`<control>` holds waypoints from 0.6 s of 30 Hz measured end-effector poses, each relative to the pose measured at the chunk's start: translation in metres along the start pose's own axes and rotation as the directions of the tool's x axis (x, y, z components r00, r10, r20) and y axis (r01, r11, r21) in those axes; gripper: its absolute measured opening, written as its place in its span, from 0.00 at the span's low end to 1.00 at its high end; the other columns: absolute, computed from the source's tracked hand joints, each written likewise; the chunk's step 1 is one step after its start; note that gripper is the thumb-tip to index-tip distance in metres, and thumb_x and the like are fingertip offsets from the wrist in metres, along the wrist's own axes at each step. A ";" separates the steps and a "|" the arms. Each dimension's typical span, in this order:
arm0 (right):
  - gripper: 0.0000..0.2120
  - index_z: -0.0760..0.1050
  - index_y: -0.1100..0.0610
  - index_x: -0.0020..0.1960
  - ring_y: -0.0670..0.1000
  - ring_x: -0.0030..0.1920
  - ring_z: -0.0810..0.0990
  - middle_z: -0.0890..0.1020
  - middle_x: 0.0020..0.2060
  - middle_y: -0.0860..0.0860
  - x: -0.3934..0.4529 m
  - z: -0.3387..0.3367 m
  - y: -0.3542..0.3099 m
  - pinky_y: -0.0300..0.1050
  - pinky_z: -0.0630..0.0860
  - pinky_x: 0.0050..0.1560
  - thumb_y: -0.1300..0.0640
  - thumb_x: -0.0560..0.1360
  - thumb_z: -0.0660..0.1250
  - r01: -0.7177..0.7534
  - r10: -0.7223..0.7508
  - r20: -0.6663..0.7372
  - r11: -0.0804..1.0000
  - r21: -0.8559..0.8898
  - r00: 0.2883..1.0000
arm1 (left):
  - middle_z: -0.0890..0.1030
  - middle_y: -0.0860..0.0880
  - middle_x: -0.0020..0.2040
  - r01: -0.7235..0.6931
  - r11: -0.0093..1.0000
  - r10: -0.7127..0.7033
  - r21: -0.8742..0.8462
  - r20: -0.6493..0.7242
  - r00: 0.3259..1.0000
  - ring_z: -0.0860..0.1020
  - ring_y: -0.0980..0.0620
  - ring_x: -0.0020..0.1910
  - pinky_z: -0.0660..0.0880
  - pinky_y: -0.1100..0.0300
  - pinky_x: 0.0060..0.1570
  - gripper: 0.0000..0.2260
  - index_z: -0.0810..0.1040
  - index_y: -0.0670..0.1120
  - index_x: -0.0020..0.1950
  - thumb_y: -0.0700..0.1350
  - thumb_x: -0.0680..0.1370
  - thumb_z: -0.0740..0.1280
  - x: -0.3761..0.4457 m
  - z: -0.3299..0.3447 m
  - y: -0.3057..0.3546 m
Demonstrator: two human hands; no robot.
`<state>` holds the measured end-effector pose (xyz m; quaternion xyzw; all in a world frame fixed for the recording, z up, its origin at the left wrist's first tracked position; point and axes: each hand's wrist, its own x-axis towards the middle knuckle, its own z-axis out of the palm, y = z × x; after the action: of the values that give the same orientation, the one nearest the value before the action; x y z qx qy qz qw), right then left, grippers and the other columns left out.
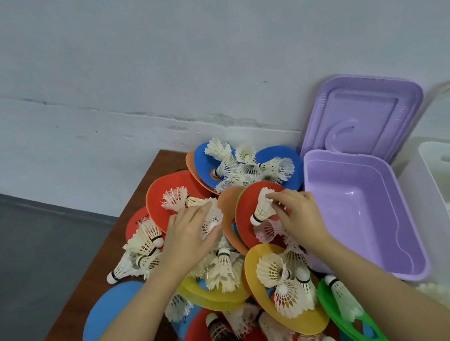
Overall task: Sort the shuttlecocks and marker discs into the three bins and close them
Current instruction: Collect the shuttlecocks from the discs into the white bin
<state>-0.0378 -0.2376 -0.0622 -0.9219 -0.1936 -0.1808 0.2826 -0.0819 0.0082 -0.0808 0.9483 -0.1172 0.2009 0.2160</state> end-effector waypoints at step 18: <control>0.09 0.80 0.59 0.51 0.57 0.39 0.79 0.80 0.39 0.52 -0.048 -0.213 0.135 0.56 0.74 0.43 0.62 0.73 0.64 -0.029 0.019 -0.336 0.999 -0.025 0.942 | 0.80 0.43 0.51 -0.307 0.927 0.261 -0.216 -0.219 0.940 0.73 0.49 0.51 0.72 0.56 0.53 0.20 0.77 0.38 0.60 0.50 0.74 0.64 0.121 0.050 0.280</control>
<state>-0.0646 -0.4791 0.0207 -0.8840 -0.1289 -0.3344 0.3000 -0.0438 -0.2772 0.0315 0.8639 -0.2572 0.3016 0.3108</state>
